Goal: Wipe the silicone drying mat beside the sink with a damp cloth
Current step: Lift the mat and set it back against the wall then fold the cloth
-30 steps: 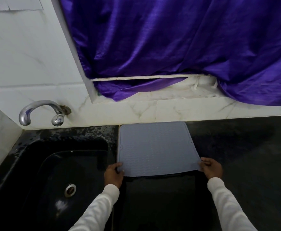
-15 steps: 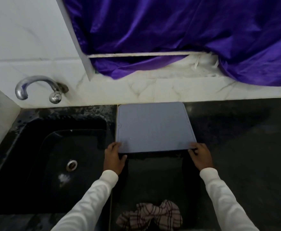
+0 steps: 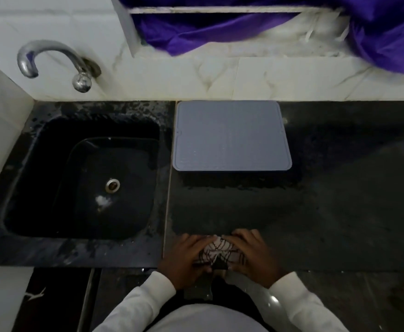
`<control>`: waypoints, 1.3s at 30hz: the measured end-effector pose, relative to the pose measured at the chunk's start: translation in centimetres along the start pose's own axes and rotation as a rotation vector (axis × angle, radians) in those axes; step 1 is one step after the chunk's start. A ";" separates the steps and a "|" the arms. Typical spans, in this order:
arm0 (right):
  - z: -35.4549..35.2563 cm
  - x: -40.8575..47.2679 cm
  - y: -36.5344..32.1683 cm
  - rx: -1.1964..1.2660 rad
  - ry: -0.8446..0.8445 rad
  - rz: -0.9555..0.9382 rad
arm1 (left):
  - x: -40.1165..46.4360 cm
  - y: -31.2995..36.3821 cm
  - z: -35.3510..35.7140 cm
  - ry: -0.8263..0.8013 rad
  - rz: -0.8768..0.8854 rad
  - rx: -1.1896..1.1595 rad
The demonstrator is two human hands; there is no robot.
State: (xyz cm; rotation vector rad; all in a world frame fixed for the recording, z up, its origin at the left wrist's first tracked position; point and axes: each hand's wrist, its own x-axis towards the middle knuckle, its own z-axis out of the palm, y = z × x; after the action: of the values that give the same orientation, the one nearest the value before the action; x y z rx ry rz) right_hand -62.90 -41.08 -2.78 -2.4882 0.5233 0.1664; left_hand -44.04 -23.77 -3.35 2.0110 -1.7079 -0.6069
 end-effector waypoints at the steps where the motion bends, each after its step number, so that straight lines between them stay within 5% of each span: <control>1: 0.7 -0.2 -0.2 -0.036 0.046 0.003 | 0.0 0.1 0.3 0.019 -0.004 0.020; 15: -1.2 5.0 -1.4 0.068 0.371 0.015 | 4.4 0.7 -1.9 0.321 -0.169 -0.067; 22: -4.7 11.8 -4.1 0.120 0.465 -0.128 | 5.6 -0.6 -6.2 0.558 -0.264 -0.121; 39: -4.3 29.6 -30.1 0.136 0.234 -0.702 | -8.9 -11.3 -21.0 1.180 -0.741 0.003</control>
State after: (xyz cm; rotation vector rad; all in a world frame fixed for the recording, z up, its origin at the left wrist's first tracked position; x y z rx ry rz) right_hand -23.68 -30.65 9.63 -2.4125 -0.2614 -0.4224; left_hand -24.00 -12.39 7.57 2.2155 -0.2707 0.3843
